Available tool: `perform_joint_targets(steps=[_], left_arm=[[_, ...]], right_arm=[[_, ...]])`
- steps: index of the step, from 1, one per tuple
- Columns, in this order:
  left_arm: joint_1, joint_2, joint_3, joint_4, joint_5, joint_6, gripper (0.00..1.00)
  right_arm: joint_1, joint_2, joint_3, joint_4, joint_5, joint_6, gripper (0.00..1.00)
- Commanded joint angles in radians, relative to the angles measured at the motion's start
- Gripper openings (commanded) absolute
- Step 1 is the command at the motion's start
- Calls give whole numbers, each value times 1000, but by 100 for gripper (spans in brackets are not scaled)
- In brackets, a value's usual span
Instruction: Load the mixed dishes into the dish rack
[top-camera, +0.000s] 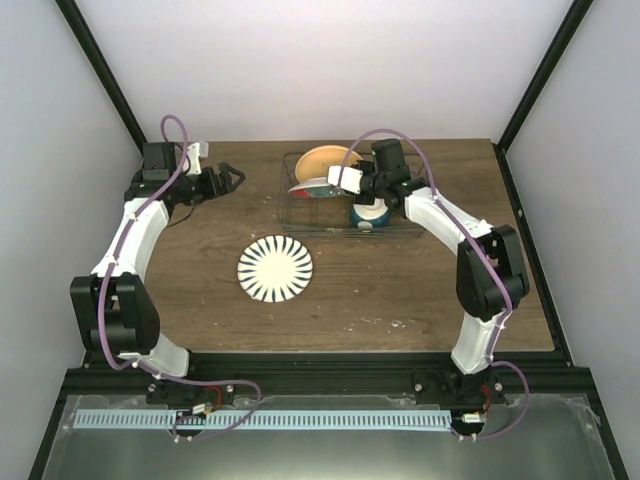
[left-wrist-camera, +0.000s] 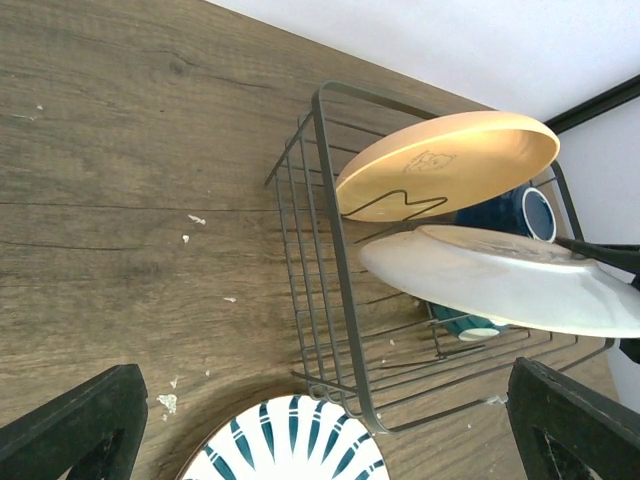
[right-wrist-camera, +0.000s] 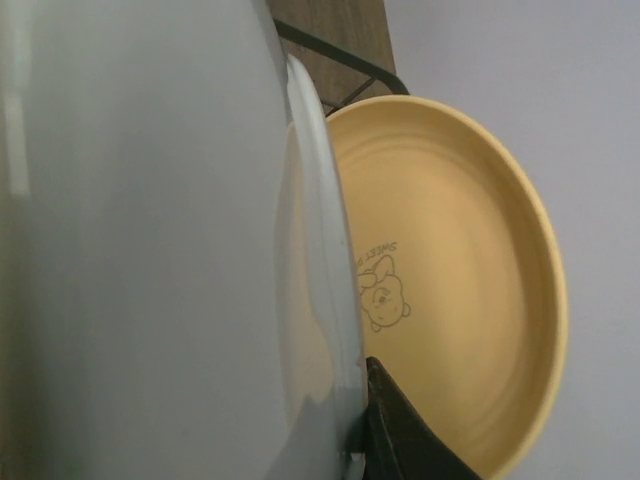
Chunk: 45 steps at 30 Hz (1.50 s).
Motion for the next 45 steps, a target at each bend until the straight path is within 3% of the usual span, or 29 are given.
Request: perform_joint_targets(steps=[1,7,11,18,23,27,45], left_arm=[[8,13,4,-2,6,-7,100],[7,6,-2,-109,-81,-7,100],[4,-17,-30,-157,-124,-23,100],[0,-49,-57,-206,-127,-6,100],[-28,-82,-79,-254,-151,-19,100],[-77,-92,-106,-322,-202,-31,100],[-106,-101,-239,-386,-230,-52,100]], right_arm=[[-22,12,124,64,-45,20,1],[-26,60,157,38,-58,50,1],[-26,81,159,44,-61,64,7],[-26,87,169,47,-58,69,28],[-26,65,171,35,-64,76,56],[-20,34,167,16,-61,90,65],[80,-98,68,-96,14,120,71]])
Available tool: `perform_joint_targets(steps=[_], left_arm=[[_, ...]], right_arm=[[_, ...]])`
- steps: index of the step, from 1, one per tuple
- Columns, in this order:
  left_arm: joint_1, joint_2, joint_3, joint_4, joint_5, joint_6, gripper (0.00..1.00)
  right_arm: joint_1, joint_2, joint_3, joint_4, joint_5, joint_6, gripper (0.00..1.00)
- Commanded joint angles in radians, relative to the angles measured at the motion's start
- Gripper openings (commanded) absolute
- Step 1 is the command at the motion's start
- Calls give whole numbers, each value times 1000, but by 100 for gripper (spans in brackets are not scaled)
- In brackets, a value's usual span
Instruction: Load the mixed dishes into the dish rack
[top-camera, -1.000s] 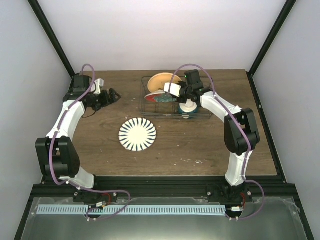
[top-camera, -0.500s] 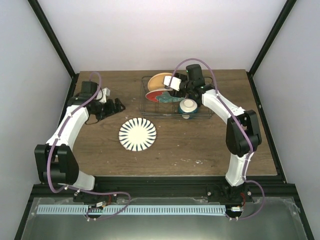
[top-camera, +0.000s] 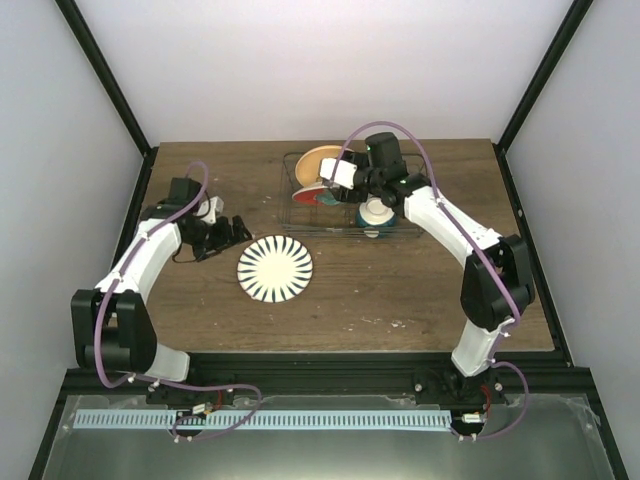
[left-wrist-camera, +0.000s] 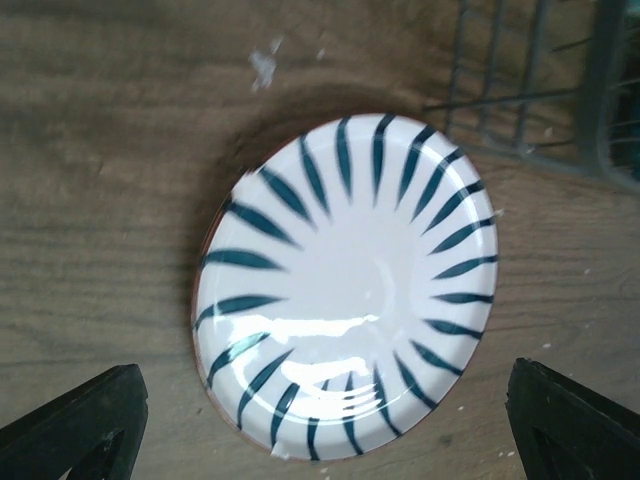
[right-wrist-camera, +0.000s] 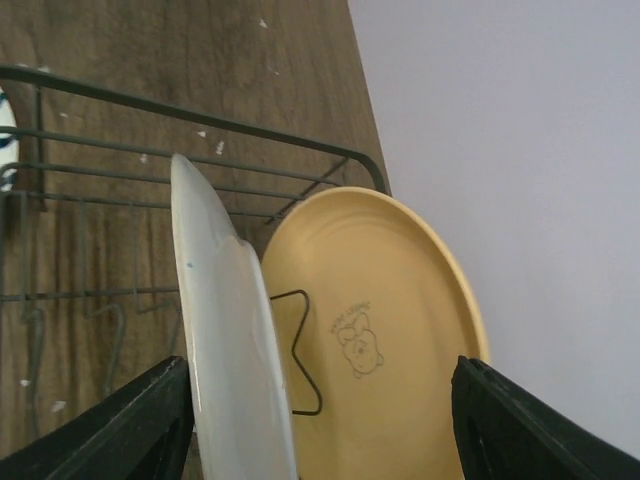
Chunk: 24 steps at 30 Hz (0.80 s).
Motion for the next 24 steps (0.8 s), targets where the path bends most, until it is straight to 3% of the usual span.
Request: perform_joint_targets(steps=[1,15,24], left_arm=[[-1,6,-46,-51,-40,-23,100],[-1,40,-127,-40,-122,-55,100],[-1,110,-154,34,-121,-42,100]], right_arm=[[31,-64,-13,-22,18,33,71],[69,-140,-32,-135,32,117,72],[69,-141,90,-154,36,459,74]])
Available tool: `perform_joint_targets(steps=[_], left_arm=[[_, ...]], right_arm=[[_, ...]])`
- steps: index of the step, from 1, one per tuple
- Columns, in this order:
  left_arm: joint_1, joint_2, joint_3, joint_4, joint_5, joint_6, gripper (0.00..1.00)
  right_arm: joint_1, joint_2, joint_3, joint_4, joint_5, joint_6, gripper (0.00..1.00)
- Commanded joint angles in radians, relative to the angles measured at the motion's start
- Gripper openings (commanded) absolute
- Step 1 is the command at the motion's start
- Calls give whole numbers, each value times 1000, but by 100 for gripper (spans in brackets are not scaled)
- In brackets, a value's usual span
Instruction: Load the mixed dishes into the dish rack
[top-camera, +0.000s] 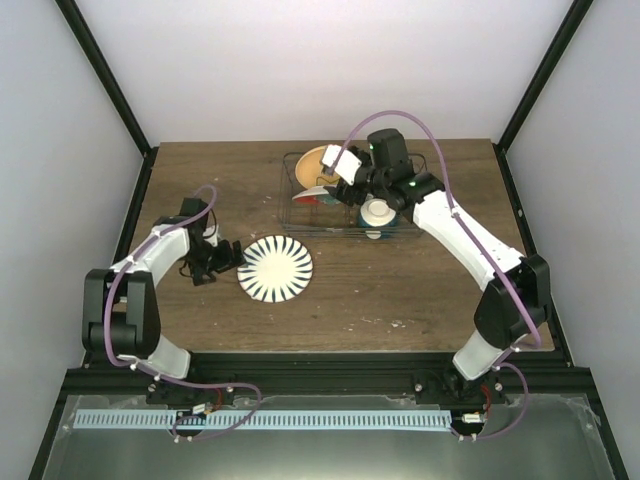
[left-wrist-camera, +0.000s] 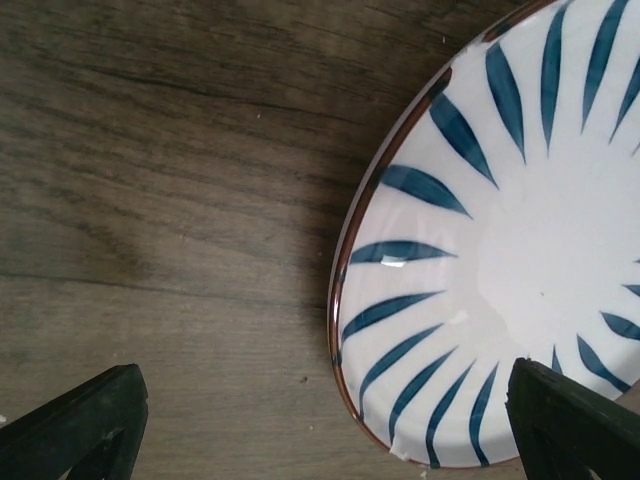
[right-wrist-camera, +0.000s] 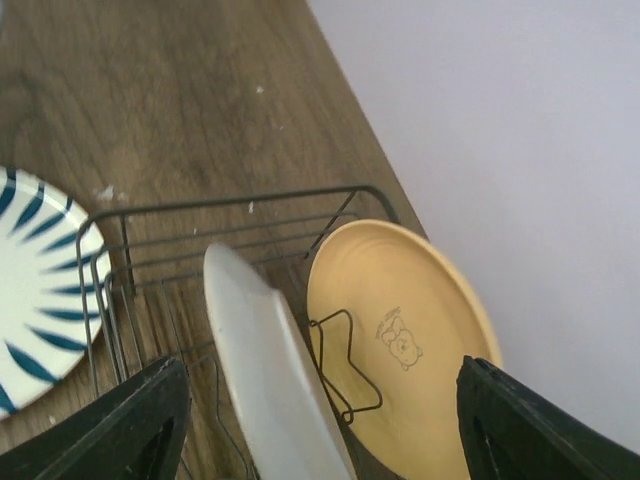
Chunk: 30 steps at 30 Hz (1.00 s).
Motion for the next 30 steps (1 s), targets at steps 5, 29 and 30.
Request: perform_joint_targets(steps=[5,29,30], left_arm=[[2,88,-11,127,9,26,99],[-125,265,71,100,-256,13,53],[-131,265,73,100,-258,9,52]], right_arm=[[11,18,106,-70,48,228,74],[11,21,90,-100,172,222,73],[10,23,92,-99,173,218,73]])
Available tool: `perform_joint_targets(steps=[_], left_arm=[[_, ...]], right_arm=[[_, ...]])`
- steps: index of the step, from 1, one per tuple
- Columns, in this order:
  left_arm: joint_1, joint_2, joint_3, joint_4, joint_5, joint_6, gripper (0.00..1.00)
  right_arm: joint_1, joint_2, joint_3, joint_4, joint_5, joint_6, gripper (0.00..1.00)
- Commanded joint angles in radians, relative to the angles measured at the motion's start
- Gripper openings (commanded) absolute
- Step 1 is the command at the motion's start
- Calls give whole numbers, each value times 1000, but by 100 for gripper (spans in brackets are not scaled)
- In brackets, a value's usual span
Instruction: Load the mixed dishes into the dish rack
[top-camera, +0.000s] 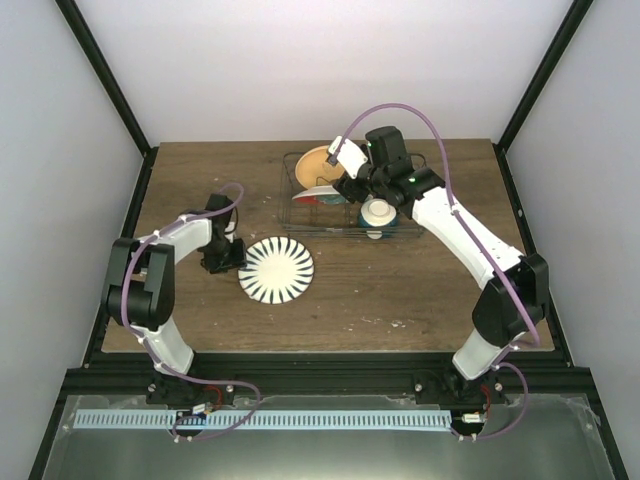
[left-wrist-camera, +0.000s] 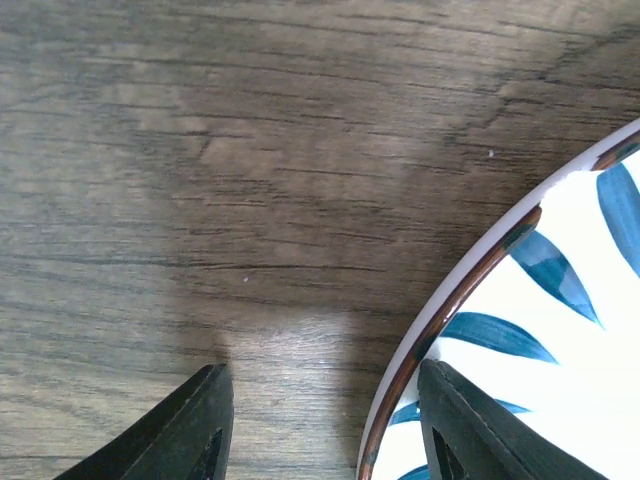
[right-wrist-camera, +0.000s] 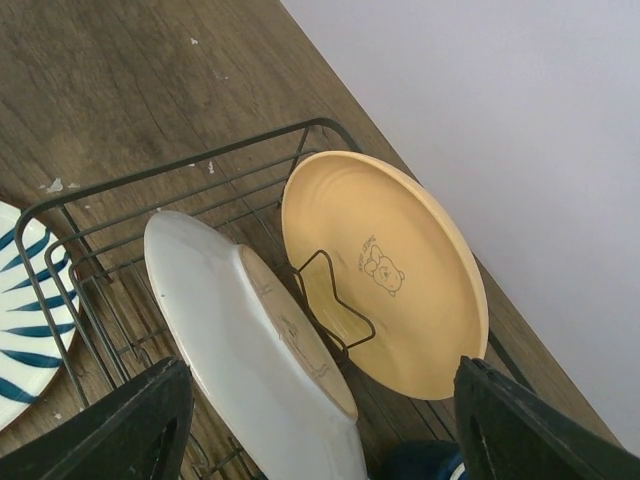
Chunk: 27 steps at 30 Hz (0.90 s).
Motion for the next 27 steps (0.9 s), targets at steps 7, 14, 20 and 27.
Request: perform_joint_targets(steps=[7,14,20,27], left_arm=[[-48,66,5,-30,-118,-20,40],[-50,71,-1,-21,-85,-9,18],[-49,69,-26,-3,2,22,0],[-50,0,-89,10,99,72,0]], right_arm=[[8,18,13,-9,22,-48,73],[8,6,-12,-8,24,-41,73],[8,-11,-32,-39,-12,41,73],[8,-11,-55,-69,-69,144,73]])
